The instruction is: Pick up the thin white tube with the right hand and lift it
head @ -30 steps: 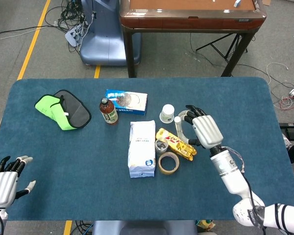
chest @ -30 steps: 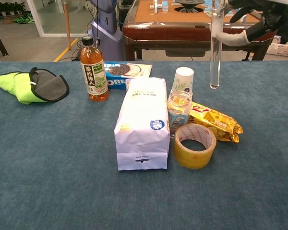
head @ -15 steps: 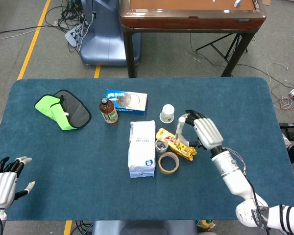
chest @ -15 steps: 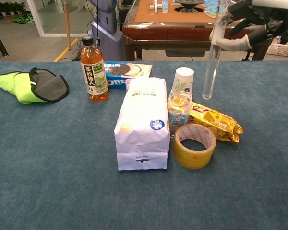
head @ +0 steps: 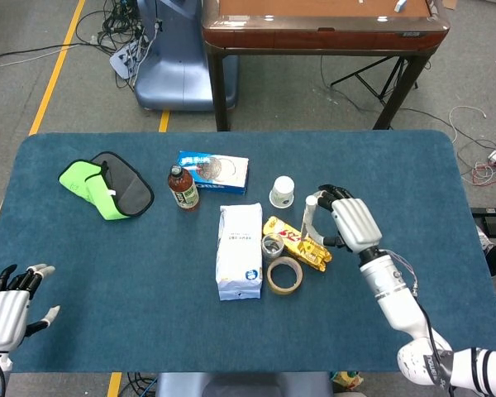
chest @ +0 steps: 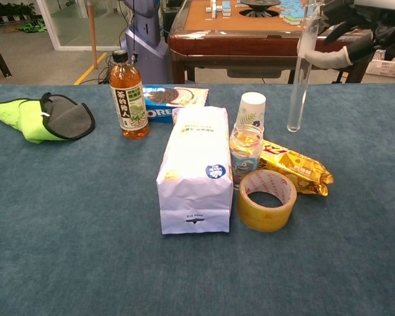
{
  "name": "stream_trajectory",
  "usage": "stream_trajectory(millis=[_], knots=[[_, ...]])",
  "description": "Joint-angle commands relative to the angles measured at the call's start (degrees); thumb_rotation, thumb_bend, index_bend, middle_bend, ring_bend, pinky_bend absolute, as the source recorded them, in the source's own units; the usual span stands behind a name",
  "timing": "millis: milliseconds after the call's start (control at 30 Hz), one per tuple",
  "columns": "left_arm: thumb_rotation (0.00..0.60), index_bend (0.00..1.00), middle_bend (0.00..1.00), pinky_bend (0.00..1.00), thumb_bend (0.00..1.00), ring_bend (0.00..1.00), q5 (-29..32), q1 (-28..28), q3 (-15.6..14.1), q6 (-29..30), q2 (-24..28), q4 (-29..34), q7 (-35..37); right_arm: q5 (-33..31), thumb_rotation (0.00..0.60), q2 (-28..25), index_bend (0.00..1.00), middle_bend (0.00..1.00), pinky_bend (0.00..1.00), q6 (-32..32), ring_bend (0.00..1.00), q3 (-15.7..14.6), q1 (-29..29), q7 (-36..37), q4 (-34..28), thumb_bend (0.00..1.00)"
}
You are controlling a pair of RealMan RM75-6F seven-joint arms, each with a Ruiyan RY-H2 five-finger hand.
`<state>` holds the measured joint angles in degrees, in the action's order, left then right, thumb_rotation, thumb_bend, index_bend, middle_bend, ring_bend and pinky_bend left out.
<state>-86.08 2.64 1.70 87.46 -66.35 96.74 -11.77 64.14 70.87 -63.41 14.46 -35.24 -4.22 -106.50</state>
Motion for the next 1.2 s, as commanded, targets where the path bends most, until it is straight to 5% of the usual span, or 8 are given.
stream_trajectory(millis=[33, 433, 867, 1200], knots=[[0.600, 0.24, 0.22, 0.08, 0.24, 0.30, 0.11, -0.08, -0.02, 0.03, 0.11, -0.02, 0.02, -0.52, 0.600, -0.52, 0.66, 0.38, 0.18, 1.06, 0.19, 0.43, 0.46, 1.85, -0.32, 0.54], [0.600, 0.24, 0.22, 0.08, 0.24, 0.30, -0.10, 0.23, -0.08, -0.35, -0.20, -0.06, -0.11, 0.16, 0.600, -0.98, 0.68, 0.39, 0.18, -4.04, 0.19, -1.52, 0.72, -11.50, 2.32, 0.54], [0.600, 0.24, 0.22, 0.08, 0.24, 0.30, 0.23, -0.07, -0.17, -0.14, 0.03, -0.22, 0.15, -1.39, 0.600, -0.10, 0.68, 0.39, 0.18, 3.67, 0.19, 0.20, 0.48, 3.39, 0.10, 0.54], [0.600, 0.24, 0.22, 0.08, 0.24, 0.30, 0.01, 0.29, -0.10, -0.47, -0.22, -0.08, -0.27, 4.08, 0.600, 1.94, 0.68, 0.39, 0.18, -4.24, 0.19, -1.94, 0.83, -10.33, 5.78, 0.54]])
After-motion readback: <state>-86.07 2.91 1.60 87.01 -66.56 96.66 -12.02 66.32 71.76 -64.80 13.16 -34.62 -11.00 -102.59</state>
